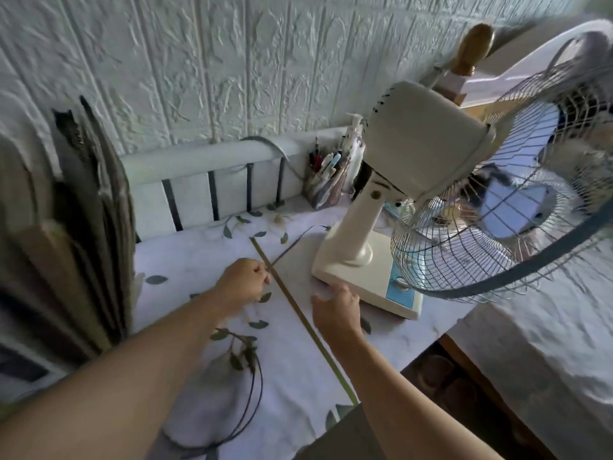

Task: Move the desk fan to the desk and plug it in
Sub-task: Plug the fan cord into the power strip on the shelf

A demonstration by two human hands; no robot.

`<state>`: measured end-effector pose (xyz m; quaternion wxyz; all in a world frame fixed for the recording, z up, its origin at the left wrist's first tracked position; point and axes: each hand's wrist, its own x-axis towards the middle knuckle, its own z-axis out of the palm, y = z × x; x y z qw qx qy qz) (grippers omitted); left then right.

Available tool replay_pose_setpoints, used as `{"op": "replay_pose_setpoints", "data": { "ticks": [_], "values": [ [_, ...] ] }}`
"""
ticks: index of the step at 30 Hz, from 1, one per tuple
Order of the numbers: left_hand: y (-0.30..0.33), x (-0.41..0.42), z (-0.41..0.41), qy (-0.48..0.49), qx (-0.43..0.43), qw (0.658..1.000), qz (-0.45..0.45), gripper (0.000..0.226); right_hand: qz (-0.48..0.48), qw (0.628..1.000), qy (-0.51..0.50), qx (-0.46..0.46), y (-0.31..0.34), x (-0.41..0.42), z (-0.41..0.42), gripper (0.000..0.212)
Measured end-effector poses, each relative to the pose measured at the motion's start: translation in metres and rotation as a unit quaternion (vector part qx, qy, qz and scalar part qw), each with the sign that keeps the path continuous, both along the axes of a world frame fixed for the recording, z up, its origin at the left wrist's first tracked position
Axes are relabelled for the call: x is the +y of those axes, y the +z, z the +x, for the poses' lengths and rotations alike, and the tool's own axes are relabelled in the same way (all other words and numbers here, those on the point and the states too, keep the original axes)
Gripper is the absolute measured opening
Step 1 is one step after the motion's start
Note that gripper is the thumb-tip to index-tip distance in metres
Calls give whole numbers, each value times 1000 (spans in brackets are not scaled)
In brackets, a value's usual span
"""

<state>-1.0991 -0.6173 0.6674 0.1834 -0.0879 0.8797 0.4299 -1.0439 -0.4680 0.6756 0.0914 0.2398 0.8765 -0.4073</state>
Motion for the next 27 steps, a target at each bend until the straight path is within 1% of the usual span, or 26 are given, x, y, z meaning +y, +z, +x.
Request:
{"op": "replay_pose_setpoints", "data": {
  "ticks": [2,4,7,8,9,11,13,16,17,18,21,23,24,25,26,27],
  "values": [
    [17,-14,17,-3,8,1000,-1,29,-17,999,25,15,11,-13,0,39],
    [39,-24,38,1,12,1000,-22,24,-38,997,51,38,24,-25,4,38],
    [63,-34,61,13,21,999,-28,25,-45,990,111,80,45,-38,9,49],
    [78,-41,84,40,36,998,-39,27,-49,983,149,93,60,-45,22,55],
    [86,-43,90,44,40,997,-46,27,-43,980,166,103,67,-49,23,61],
    [102,-48,106,61,56,994,-67,26,12,968,225,113,79,-57,34,66],
    [122,-49,129,76,76,992,-62,26,38,949,285,131,91,-62,49,59],
    [145,-52,158,76,104,990,-58,28,62,928,333,158,104,-67,63,27],
    [153,-53,166,82,109,988,-67,29,50,925,334,171,109,-66,65,22],
    [162,-57,177,93,115,986,-78,30,35,926,329,181,115,-64,66,21],
    [188,-73,204,153,131,976,-82,39,16,946,266,184,133,-49,62,22],
    [199,-83,213,182,129,972,-70,39,42,959,226,164,139,-40,58,25],
    [206,-87,218,191,130,971,-66,38,51,959,229,157,143,-40,58,25],
    [214,-89,224,196,133,970,-59,37,41,954,252,156,149,-45,61,25],
    [220,-90,228,195,139,969,-54,37,12,942,294,161,156,-52,67,24],
    [227,-89,231,191,143,970,-49,36,-23,922,351,163,165,-62,74,22]
  ]
}}
